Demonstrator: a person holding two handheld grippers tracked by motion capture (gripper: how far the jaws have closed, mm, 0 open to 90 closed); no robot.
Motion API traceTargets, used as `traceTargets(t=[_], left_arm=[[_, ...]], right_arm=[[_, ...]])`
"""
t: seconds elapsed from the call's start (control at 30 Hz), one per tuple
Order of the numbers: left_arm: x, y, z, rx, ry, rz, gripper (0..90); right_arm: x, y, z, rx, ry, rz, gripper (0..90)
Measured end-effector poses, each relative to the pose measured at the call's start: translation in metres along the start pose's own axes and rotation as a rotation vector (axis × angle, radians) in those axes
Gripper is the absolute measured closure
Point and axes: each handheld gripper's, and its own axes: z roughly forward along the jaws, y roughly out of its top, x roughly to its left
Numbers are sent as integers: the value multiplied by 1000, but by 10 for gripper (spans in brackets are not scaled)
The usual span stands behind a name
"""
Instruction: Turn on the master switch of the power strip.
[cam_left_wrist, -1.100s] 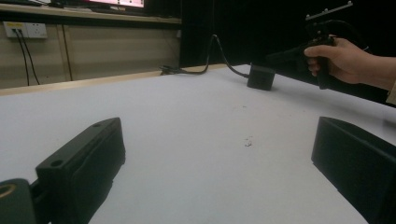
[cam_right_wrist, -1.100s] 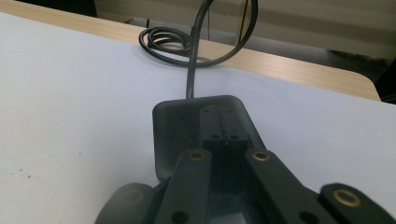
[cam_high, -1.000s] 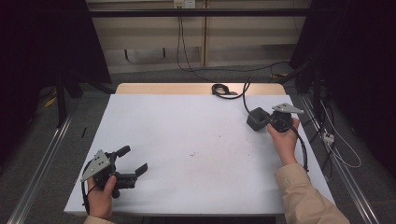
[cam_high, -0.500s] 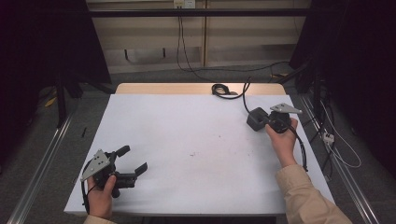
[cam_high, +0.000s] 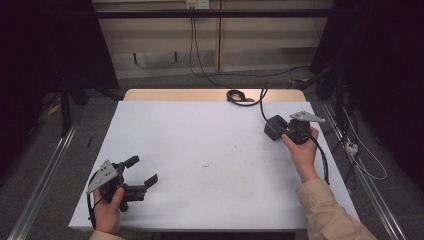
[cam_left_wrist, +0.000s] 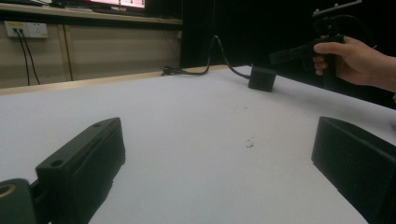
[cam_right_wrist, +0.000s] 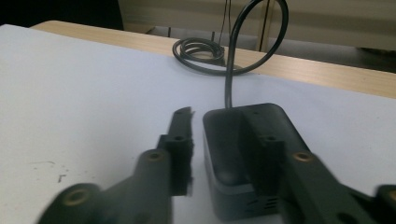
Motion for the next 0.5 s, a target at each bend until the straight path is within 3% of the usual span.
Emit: traceTargets(t=[0.23, 0.5], left_arm=[[-2, 1, 2, -1, -3, 4, 25], [-1, 1, 2, -1, -3, -2, 25]], right_arm=[[8, -3, -11, -6, 36, 28, 414], [16, -9, -27, -14, 90, 28, 335]])
